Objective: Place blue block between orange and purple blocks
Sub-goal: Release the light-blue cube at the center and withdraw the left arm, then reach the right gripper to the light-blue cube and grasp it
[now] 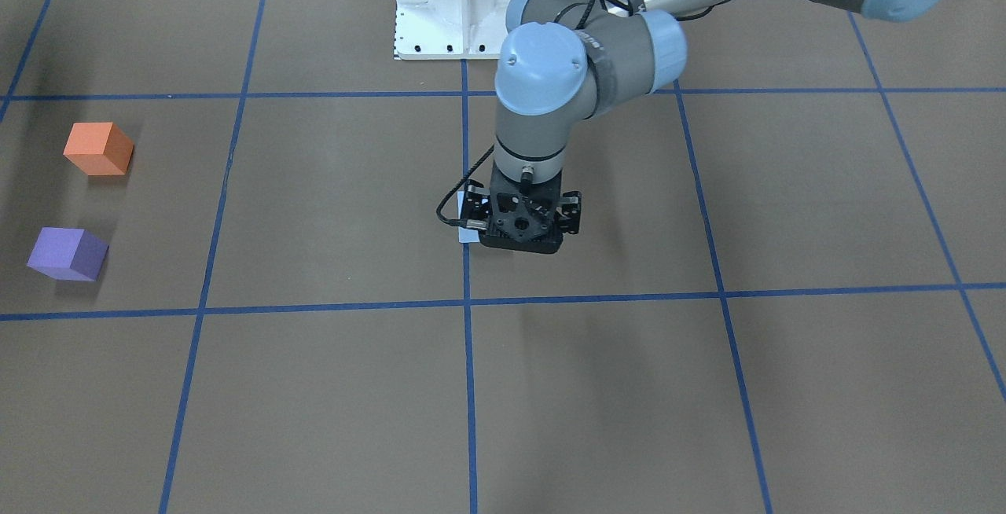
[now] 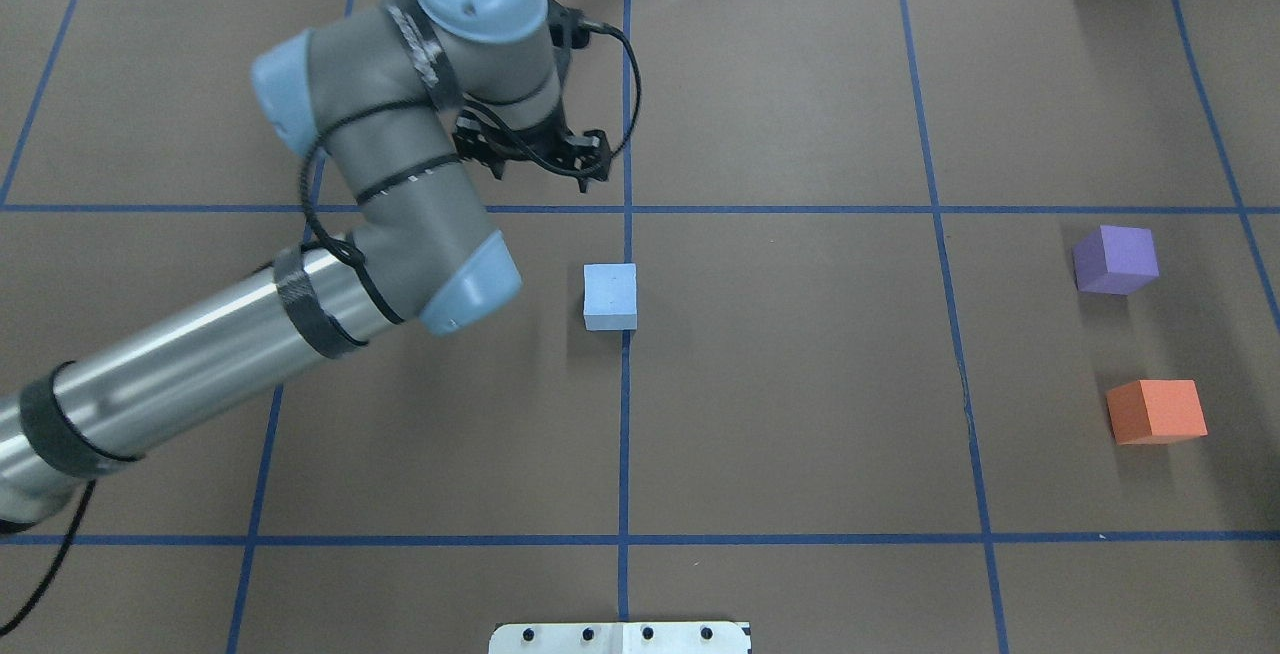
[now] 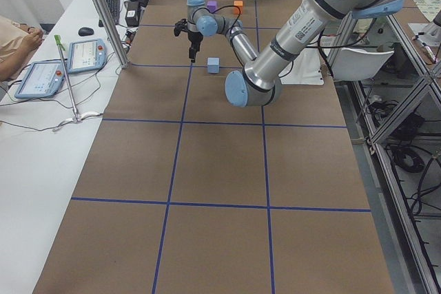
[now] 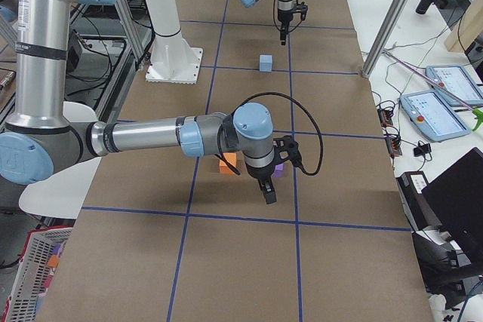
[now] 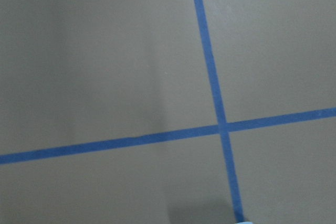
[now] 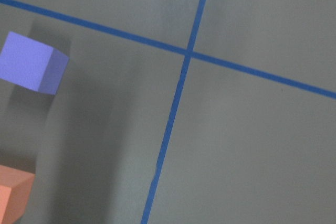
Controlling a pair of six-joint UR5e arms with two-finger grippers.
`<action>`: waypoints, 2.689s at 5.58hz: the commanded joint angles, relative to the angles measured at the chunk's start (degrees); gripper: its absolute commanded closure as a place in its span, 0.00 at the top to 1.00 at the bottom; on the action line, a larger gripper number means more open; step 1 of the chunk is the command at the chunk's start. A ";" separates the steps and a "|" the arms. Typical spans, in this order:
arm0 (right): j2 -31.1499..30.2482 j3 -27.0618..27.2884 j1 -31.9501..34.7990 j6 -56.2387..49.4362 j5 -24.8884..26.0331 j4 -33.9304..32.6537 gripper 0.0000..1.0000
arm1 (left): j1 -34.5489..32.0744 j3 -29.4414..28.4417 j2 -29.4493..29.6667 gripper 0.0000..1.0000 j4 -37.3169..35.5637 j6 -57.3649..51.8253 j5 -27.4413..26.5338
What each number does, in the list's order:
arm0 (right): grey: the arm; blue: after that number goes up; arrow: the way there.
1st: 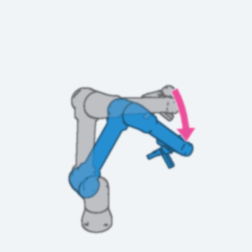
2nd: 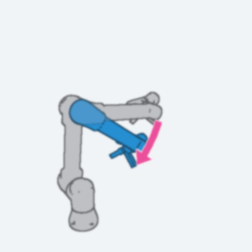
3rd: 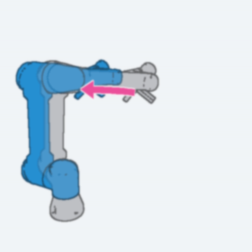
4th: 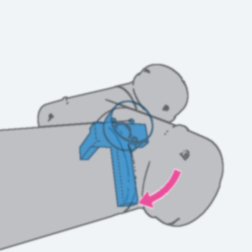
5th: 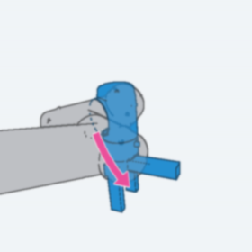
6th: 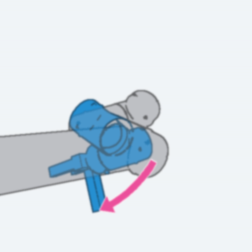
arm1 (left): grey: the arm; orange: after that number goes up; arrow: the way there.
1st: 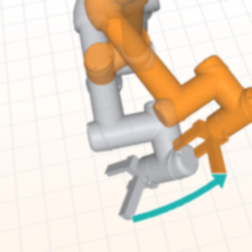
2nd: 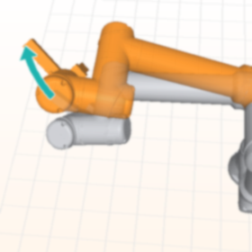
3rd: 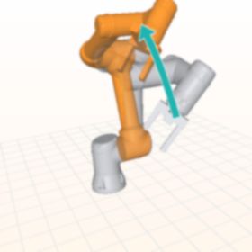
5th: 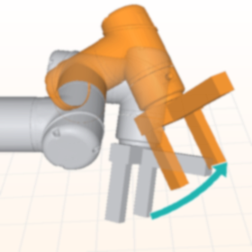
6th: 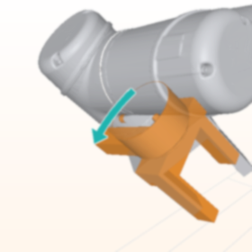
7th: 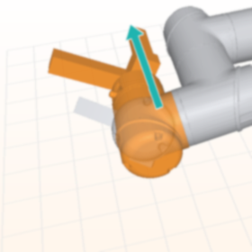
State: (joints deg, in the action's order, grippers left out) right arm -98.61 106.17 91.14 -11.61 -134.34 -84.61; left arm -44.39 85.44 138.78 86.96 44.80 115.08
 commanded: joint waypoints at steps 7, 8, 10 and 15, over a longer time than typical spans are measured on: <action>30.43 3.08 -32.35 50.70 -2.92 7.80 0.99 | -40.36 5.98 -44.69 1.00 7.79 -51.21 16.81; 35.02 2.30 -42.96 59.34 6.89 7.53 0.99 | -43.56 6.49 -48.04 1.00 8.48 -51.48 18.32; 51.23 -8.02 -55.67 67.56 25.11 -3.73 0.99 | -43.68 7.90 -50.09 1.00 8.49 -51.48 18.69; 60.03 -25.83 -63.10 73.93 34.50 -3.46 0.99 | -43.50 8.43 -50.01 1.00 8.49 -51.39 18.69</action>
State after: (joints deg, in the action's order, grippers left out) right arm -38.88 81.67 28.88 61.61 -100.49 -88.16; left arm -87.95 93.83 88.76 95.43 -6.60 133.77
